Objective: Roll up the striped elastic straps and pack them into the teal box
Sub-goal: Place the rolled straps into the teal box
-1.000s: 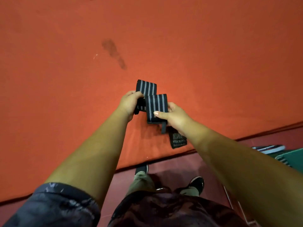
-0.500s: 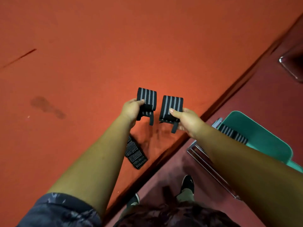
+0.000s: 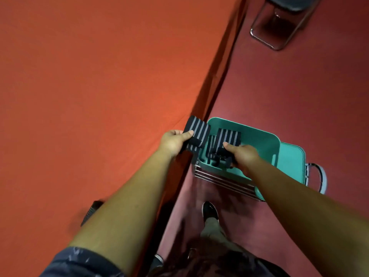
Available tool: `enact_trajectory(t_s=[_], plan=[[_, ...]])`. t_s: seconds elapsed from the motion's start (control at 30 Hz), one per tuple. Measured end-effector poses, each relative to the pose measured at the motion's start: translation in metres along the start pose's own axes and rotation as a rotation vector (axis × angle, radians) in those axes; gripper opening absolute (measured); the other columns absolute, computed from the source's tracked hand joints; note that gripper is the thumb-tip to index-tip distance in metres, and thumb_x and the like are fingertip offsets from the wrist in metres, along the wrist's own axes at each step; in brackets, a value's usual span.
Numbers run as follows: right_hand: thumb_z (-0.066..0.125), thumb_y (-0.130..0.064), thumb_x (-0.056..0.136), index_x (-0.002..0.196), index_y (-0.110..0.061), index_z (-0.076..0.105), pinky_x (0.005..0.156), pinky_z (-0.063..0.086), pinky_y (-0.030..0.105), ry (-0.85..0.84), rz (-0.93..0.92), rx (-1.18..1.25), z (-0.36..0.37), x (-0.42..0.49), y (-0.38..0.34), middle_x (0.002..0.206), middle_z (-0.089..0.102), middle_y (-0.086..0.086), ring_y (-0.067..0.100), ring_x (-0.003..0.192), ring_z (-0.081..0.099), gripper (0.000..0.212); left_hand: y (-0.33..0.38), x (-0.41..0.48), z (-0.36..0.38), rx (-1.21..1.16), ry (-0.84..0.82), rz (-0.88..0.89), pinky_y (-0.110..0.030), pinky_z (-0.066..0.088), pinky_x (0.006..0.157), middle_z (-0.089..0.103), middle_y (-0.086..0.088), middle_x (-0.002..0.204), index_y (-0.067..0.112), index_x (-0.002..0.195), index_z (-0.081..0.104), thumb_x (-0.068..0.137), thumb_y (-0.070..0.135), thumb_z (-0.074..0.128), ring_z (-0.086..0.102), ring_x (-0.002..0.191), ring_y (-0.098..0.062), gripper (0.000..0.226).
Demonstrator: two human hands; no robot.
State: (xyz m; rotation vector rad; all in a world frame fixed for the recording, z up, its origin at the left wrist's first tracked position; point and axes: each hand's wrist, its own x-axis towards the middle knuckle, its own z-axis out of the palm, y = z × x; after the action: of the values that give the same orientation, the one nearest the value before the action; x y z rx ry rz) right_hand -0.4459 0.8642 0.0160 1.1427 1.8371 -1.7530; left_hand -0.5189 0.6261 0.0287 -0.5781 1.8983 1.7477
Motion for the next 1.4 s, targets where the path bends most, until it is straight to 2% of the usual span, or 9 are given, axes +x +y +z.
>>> enact_trajectory(t_s=[0.13,0.33,0.5,0.6,0.73,0.87,1.07,1.13,1.4], plan=[[0.089,-0.036,0.086,0.100,0.003,0.065,0.090,0.062,0.066,0.069,0.058,-0.010,-0.040,0.034,0.017,0.109,0.074,0.029,0.043,0.090,0.075,0.047,-0.011,0.024,0.048,0.104,-0.049,-0.074,-0.028,0.057,0.057,0.074,-0.007,0.083,0.013,0.099,0.064,0.094,0.019,0.084,0.068,0.065,-0.018,0.021],[0.076,-0.027,0.098,0.107,-0.002,0.067,0.082,0.059,0.052,0.086,0.124,-0.060,-0.067,0.069,0.028,0.103,0.071,0.020,0.035,0.088,0.068,0.028,-0.040,0.062,0.088,0.322,0.022,-0.158,-0.027,0.051,0.060,0.074,-0.007,0.086,0.010,0.096,0.072,0.099,0.031,0.079,0.066,0.063,-0.019,0.022],[0.073,-0.020,0.100,0.105,-0.006,0.063,0.101,0.058,0.057,0.102,0.154,-0.056,-0.067,0.092,0.031,0.108,0.070,0.016,0.037,0.104,0.070,0.018,-0.059,0.077,0.118,0.215,0.090,-0.263,-0.056,0.062,0.096,0.076,-0.020,0.113,0.009,0.108,0.070,0.103,0.027,0.073,0.075,0.103,-0.040,0.019],[0.071,-0.018,0.103,0.103,-0.011,0.059,0.104,0.055,0.053,0.106,0.141,-0.056,-0.067,0.105,0.035,0.097,0.064,0.007,0.031,0.098,0.066,0.015,-0.072,0.087,0.133,0.142,0.125,-0.284,-0.057,0.062,0.096,0.074,-0.023,0.122,0.016,0.099,0.062,0.103,0.021,0.072,0.074,0.106,-0.038,0.012],[0.074,-0.020,0.101,0.105,-0.008,0.066,0.109,0.053,0.049,0.064,0.156,-0.016,-0.066,0.126,0.044,0.110,0.070,0.004,0.030,0.109,0.068,0.015,-0.085,0.100,0.151,0.058,0.177,-0.319,-0.037,0.064,0.069,0.070,-0.014,0.119,0.018,0.106,0.058,0.105,0.019,0.069,0.067,0.097,-0.030,0.011],[0.082,-0.022,0.092,0.101,-0.008,0.075,0.100,0.060,0.057,0.040,0.215,0.007,-0.067,0.161,0.067,0.107,0.079,0.016,0.038,0.100,0.076,0.018,-0.104,0.116,0.160,0.002,0.234,-0.334,-0.049,0.060,0.102,0.071,-0.013,0.113,0.020,0.094,0.056,0.105,0.022,0.068,0.071,0.105,-0.034,0.016],[0.071,-0.020,0.102,0.085,-0.010,0.065,0.076,0.055,0.050,0.014,0.244,-0.063,-0.054,0.168,0.057,0.098,0.071,0.028,0.034,0.080,0.065,0.020,-0.102,0.117,0.168,-0.054,0.241,-0.372,-0.038,0.061,0.080,0.067,0.002,0.107,0.027,0.115,0.058,0.116,0.025,0.045,0.064,0.091,-0.018,0.013],[0.068,-0.021,0.103,0.084,-0.018,0.063,0.082,0.060,0.048,-0.002,0.217,-0.123,-0.051,0.171,0.054,0.099,0.071,0.019,0.030,0.084,0.066,0.020,-0.104,0.123,0.166,0.002,0.231,-0.362,-0.046,0.061,0.094,0.069,0.000,0.116,0.030,0.130,0.059,0.115,0.022,0.038,0.068,0.104,-0.026,0.027],[0.055,-0.005,0.107,0.111,-0.004,0.071,0.075,0.058,0.044,-0.017,0.166,-0.294,-0.050,0.174,0.055,0.099,0.071,0.023,0.033,0.077,0.067,0.016,-0.196,0.200,0.137,0.358,0.175,-0.368,-0.054,0.061,0.102,0.078,-0.008,0.120,0.035,0.137,0.066,0.064,0.018,0.043,0.074,0.107,-0.037,0.079]])
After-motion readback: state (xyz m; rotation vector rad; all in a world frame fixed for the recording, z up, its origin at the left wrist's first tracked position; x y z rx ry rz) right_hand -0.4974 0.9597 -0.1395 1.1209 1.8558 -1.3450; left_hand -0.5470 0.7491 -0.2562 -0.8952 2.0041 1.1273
